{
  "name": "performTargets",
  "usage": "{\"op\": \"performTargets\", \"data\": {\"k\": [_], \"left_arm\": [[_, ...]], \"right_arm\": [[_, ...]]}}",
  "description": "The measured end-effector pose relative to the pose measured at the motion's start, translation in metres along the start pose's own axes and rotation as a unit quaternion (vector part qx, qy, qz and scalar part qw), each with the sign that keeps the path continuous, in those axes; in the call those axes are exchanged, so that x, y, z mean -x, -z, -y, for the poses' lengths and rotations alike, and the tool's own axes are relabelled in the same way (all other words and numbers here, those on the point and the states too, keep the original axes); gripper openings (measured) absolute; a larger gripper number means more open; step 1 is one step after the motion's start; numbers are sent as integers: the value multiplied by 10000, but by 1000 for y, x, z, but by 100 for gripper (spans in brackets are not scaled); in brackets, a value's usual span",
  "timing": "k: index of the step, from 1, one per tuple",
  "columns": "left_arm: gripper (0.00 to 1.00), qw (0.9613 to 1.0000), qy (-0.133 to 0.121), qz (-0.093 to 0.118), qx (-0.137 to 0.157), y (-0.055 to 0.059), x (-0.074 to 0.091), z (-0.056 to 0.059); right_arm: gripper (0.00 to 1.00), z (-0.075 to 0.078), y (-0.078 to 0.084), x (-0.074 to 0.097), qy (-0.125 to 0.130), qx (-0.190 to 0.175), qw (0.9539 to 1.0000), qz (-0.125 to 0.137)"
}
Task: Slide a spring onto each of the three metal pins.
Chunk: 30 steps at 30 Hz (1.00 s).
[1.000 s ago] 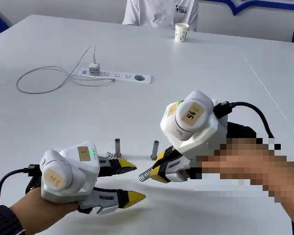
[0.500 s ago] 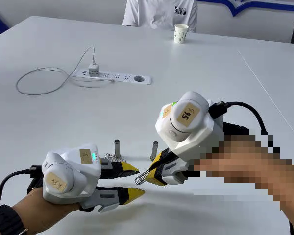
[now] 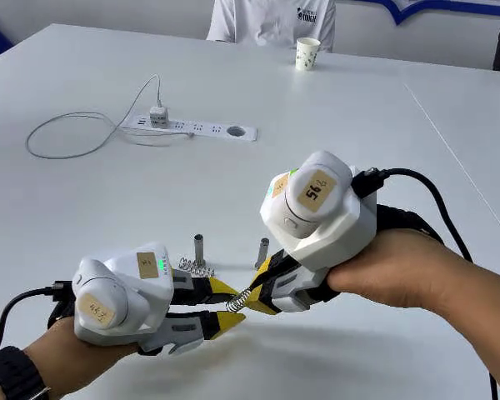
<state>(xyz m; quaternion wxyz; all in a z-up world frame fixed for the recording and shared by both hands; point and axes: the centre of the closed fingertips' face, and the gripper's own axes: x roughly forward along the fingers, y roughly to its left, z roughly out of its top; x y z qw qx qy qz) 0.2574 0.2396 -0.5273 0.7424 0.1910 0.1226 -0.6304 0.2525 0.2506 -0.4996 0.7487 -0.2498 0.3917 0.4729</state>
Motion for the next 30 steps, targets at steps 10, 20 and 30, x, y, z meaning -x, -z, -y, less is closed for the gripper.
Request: {"op": "performTargets", "data": {"k": [10, 20, 30], "left_arm": [[12, 9998, -8, 65, 206, -1, 0, -1], [11, 9988, 115, 128, 452, -2, 0, 3], [11, 9979, 198, 222, 581, -6, 0, 7]], "right_arm": [[11, 1, -4, 1, 32, 8, 9999, 95], [12, 1, -7, 1, 35, -25, 9998, 176], [12, 1, -11, 2, 11, -73, 9996, 276]]}}
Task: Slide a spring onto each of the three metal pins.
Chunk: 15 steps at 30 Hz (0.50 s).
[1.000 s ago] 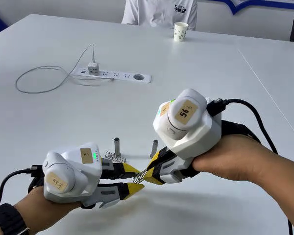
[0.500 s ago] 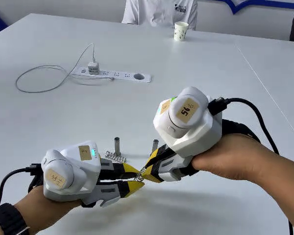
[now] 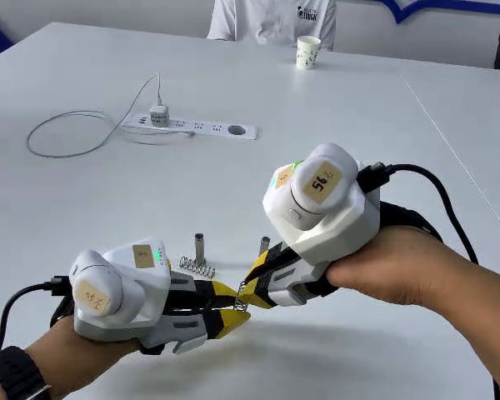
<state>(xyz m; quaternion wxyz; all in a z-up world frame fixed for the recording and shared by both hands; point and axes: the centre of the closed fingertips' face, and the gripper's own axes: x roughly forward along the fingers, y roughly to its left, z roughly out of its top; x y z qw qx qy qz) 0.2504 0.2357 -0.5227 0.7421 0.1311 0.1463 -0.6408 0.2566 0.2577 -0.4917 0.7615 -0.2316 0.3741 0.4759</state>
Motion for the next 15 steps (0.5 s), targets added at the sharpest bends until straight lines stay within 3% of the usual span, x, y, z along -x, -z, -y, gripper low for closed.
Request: {"op": "performTargets", "data": {"k": [15], "left_arm": [[12, 10000, -11, 66, -35, -3, 0, -1]], "right_arm": [[12, -1, -5, 0, 66, 160, 9998, 49]]}}
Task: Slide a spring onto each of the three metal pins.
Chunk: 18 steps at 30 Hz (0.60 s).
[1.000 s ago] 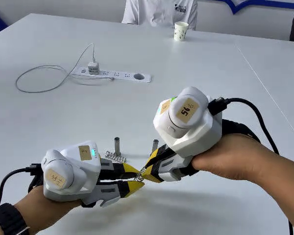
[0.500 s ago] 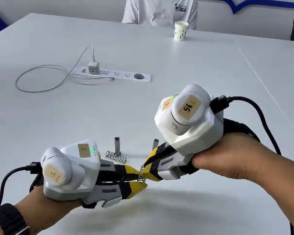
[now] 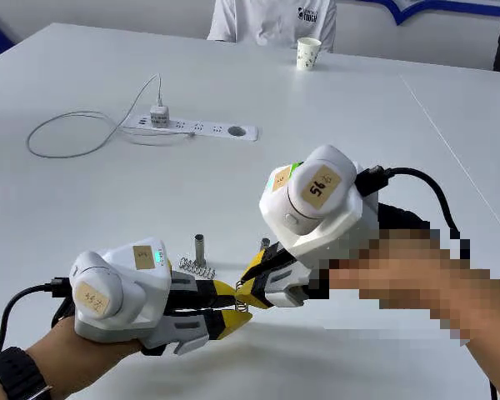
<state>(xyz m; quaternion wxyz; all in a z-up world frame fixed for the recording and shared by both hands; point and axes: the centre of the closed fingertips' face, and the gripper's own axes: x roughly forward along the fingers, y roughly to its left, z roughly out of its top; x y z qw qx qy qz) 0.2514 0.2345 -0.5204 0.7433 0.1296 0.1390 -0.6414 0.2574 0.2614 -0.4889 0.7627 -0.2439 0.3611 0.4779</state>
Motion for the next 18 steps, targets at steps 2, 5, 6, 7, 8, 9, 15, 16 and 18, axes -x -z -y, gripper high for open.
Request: {"op": "performTargets", "data": {"k": [2, 5, 6, 7, 8, 9, 15, 16, 18], "left_arm": [[13, 10000, -1, 1, -11, 0, 0, 0], [17, 10000, 40, 22, 15, -1, 0, 2], [17, 10000, 46, 27, 14, -1, 1, 2], [18, 10000, 46, 27, 17, -1, 1, 2], [19, 10000, 46, 17, 33, 0, 1, 2], [19, 10000, 49, 16, 45, 0, 1, 3], [25, 9999, 30, -38, 125, 5, 4, 3], [27, 9999, 22, -39, 138, 5, 5, 2], [28, 9999, -7, -29, 169, 5, 7, 1]], "right_arm": [[12, 1, 0, 0, 10, 12, 10000, -2], [12, 1, 0, 1, 30, 28, 10000, -5], [12, 1, 0, 1, 31, 27, 10000, -5], [12, 2, 0, 1, 37, 32, 10000, -4], [12, 2, 0, 1, 43, 35, 10000, -6], [12, 3, 0, 1, 50, 34, 10000, -13], [12, 6, 0, 4, 92, 26, 10000, -4], [12, 7, 0, 4, 99, 23, 9999, -4], [12, 8, 0, 5, 114, 16, 9999, 1]]}}
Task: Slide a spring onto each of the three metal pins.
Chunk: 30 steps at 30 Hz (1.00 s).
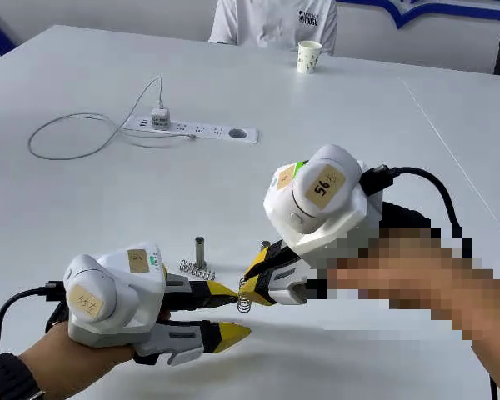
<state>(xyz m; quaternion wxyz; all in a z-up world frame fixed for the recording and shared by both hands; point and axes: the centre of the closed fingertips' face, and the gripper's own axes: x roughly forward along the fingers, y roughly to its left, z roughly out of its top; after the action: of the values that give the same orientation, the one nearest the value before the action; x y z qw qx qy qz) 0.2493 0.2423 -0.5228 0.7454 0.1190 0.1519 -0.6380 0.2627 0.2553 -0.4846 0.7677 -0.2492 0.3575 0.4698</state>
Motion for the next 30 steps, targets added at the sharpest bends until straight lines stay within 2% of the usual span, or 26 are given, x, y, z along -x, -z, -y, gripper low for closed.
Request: {"op": "performTargets", "data": {"k": [14, 30], "left_arm": [[38, 9997, -175, 30, 172, 3, 12, -4], [46, 9973, -590, 203, 384, 1, 33, -21]], "right_arm": [[12, 8, 1, 5, 87, -71, 9999, 32], [12, 14, 2, 7, 150, -124, 9998, 49]]}}
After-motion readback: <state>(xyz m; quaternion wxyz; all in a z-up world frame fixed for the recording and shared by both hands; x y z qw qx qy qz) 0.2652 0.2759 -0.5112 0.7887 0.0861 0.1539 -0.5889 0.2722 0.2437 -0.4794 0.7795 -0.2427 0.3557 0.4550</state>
